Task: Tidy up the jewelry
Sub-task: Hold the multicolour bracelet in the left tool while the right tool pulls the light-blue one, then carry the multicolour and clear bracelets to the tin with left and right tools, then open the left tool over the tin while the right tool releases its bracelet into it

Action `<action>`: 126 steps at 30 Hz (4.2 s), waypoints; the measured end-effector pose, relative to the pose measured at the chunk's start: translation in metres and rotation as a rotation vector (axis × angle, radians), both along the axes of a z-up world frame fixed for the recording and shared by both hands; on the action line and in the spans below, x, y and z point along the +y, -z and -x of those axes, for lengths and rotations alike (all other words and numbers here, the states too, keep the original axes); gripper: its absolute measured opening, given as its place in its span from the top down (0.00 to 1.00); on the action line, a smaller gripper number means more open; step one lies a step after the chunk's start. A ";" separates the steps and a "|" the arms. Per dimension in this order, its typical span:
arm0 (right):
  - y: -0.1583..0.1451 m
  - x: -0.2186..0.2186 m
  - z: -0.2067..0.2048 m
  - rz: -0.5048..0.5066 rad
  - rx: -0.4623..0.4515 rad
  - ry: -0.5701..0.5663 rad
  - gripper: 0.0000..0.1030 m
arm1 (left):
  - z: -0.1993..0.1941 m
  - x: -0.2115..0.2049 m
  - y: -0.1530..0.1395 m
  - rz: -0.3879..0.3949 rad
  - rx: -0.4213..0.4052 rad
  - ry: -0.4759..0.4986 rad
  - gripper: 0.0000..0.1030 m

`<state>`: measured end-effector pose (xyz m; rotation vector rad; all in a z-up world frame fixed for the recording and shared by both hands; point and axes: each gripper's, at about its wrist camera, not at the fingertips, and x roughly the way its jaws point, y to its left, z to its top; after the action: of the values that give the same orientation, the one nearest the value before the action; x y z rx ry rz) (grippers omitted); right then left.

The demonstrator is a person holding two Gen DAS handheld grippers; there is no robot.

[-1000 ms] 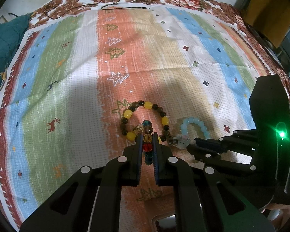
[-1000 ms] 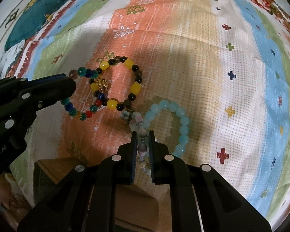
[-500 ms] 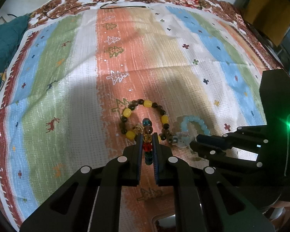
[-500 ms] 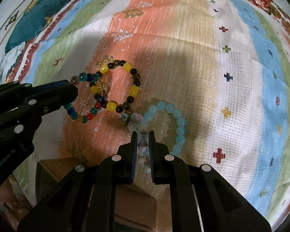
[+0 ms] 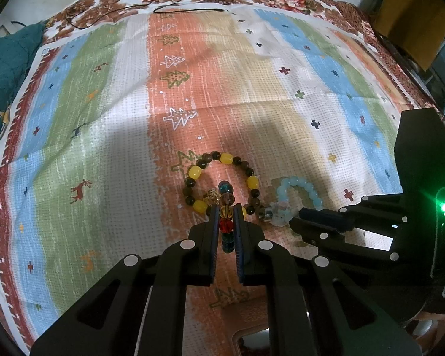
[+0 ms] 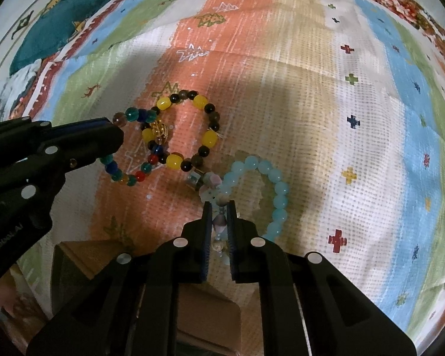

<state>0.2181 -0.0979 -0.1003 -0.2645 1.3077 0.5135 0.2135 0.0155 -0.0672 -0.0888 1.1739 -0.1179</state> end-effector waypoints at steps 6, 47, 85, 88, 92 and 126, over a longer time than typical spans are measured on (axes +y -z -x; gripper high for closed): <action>-0.002 -0.002 -0.001 -0.020 -0.004 0.003 0.90 | 0.000 0.000 0.000 0.000 0.000 0.000 0.91; -0.064 -0.044 0.021 -0.152 -0.123 0.064 0.90 | 0.037 -0.005 -0.051 0.069 -0.120 -0.003 0.91; -0.106 -0.059 0.106 -0.225 -0.243 -0.016 0.90 | 0.135 -0.026 -0.074 0.117 -0.220 0.060 0.91; -0.103 -0.059 0.113 -0.224 -0.236 -0.023 0.90 | 0.143 -0.029 -0.071 0.113 -0.214 0.065 0.91; -0.099 -0.058 0.124 -0.224 -0.225 -0.036 0.90 | 0.150 -0.032 -0.066 0.108 -0.203 0.072 0.91; -0.068 -0.070 0.064 -0.138 -0.165 0.110 0.33 | 0.084 0.018 -0.036 0.105 -0.112 -0.136 0.35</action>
<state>0.1537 -0.1674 -0.0319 -0.1170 1.1145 0.4765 0.1297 0.0335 -0.0308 -0.2513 1.0469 -0.0641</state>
